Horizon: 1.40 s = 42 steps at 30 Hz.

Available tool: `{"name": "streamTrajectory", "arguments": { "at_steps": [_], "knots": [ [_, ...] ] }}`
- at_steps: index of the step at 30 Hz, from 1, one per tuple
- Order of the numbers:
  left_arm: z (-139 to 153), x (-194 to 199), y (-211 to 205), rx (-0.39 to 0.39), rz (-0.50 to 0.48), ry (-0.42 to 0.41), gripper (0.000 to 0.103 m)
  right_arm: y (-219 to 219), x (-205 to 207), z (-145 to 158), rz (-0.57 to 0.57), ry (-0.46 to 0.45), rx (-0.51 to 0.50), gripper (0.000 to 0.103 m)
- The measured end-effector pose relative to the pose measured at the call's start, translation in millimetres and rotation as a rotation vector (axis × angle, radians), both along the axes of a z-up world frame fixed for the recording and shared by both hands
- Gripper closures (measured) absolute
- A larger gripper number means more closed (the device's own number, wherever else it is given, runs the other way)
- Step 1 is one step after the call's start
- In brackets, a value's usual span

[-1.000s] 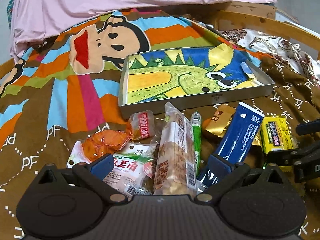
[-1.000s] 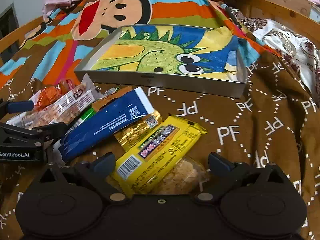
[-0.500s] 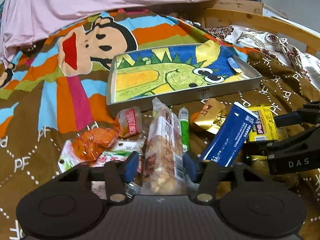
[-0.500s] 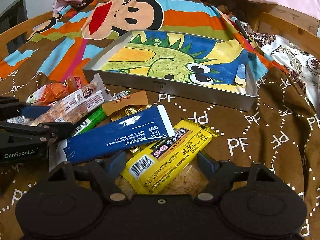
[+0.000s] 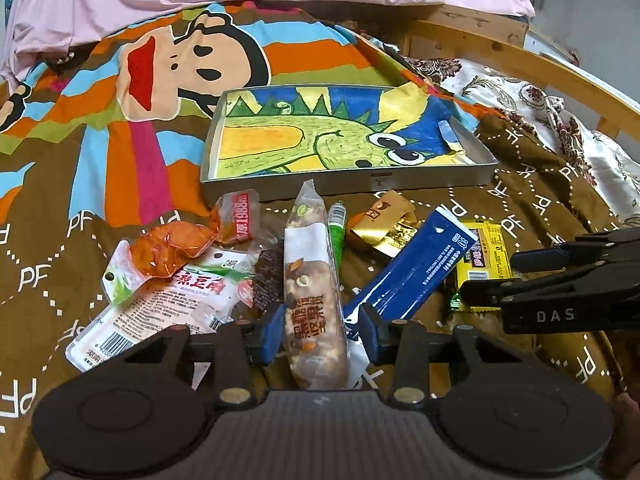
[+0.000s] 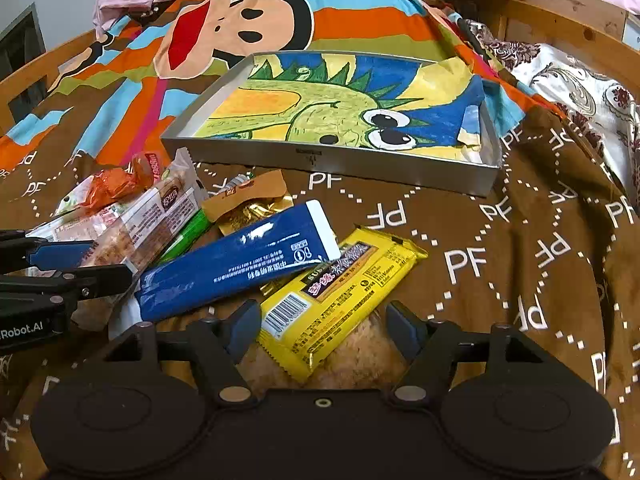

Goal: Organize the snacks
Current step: 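Close the left tool on the nut packet while the right tool grasps the yellow bar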

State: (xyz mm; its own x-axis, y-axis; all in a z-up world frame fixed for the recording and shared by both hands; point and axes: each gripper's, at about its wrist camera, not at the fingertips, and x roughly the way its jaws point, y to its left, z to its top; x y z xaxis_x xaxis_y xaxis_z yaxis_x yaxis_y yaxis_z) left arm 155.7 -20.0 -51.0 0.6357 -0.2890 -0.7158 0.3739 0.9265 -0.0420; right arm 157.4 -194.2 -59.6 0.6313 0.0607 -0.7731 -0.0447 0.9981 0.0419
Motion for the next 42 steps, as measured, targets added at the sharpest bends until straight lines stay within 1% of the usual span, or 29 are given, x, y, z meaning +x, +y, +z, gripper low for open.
{"name": "streamTrajectory", "arguments": {
  "at_steps": [2,3,4,8,11,13,14,15,16,17,18,19,20,22,25,27,31,33,35,37,38,42],
  "knots": [
    [-2.4,6.6,1.7,-0.01,0.015,0.007,0.053,-1.7,3.7,-1.9,0.004,-0.012,0.035,0.024],
    [-3.6,10.5,2.8,-0.025,0.023,0.011,0.052,-4.3,5.5,-2.9,0.001,-0.013,0.064,0.019],
    [-5.0,15.5,5.3,-0.049,0.031,0.016,0.052,-7.5,6.7,-3.4,-0.009,-0.012,0.095,0.018],
    [-10.9,30.5,20.1,-0.158,0.071,0.056,0.047,-22.6,11.3,-5.8,-0.068,-0.005,0.214,0.017],
    [-12.3,34.8,29.8,-0.225,0.092,0.077,0.045,-29.6,12.2,-5.3,-0.114,-0.001,0.275,0.023],
    [-12.6,36.8,32.8,-0.242,0.098,0.084,0.046,-29.5,11.2,-3.1,-0.125,-0.005,0.274,0.033],
    [-12.8,36.7,33.6,-0.242,0.102,0.083,0.05,-29.5,10.5,-1.8,-0.126,-0.005,0.275,0.035],
    [-12.8,36.7,34.0,-0.234,0.106,0.084,0.059,-30.2,9.4,-0.1,-0.128,-0.008,0.281,0.04],
    [-12.5,35.8,33.8,-0.228,0.112,0.082,0.063,-31.0,7.4,2.2,-0.129,-0.014,0.291,0.047],
    [-11.9,35.2,34.0,-0.228,0.114,0.08,0.066,-31.0,5.6,5.7,-0.124,-0.027,0.3,0.051],
    [-10.9,34.6,33.9,-0.234,0.115,0.083,0.067,-30.1,4.2,9.0,-0.115,-0.038,0.302,0.057],
    [-9.5,33.9,33.7,-0.246,0.115,0.086,0.068,-28.3,2.7,12.5,-0.102,-0.051,0.299,0.06],
    [-8.2,32.4,33.4,-0.254,0.113,0.084,0.07,-26.0,1.8,14.8,-0.086,-0.06,0.294,0.06],
    [-4.5,30.6,31.0,-0.256,0.097,0.075,0.07,-21.4,2.3,14.9,-0.061,-0.061,0.274,0.061],
    [-4.1,29.6,26.2,-0.228,0.082,0.063,0.07,-16.9,7.3,8.1,-0.048,-0.034,0.25,0.061],
    [-7.0,31.8,24.7,-0.214,0.078,0.068,0.07,-17.8,10.4,1.8,-0.056,-0.012,0.271,0.061],
    [-14.3,38.1,26.9,-0.245,0.07,0.095,0.069,-17.9,15.4,-3.4,-0.058,-0.013,0.293,0.06],
    [-20.1,41.7,26.2,-0.245,0.056,0.124,0.068,-17.7,16.9,-4.3,-0.061,-0.009,0.31,0.06],
    [-25.1,40.4,26.4,-0.234,0.053,0.133,0.067,-15.9,16.0,-3.4,-0.058,-0.006,0.296,0.063],
    [-23.9,37.9,26.7,-0.235,0.056,0.122,0.068,-13.0,13.7,-1.5,-0.052,-0.006,0.262,0.071],
    [-22.6,37.1,26.4,-0.233,0.062,0.12,0.068,-11.6,12.5,-1.0,-0.048,-0.005,0.249,0.073],
    [-17.8,31.9,28.0,-0.231,0.105,0.11,0.068,-3.9,5.7,3.4,-0.027,-0.018,0.189,0.077]
  ]
}}
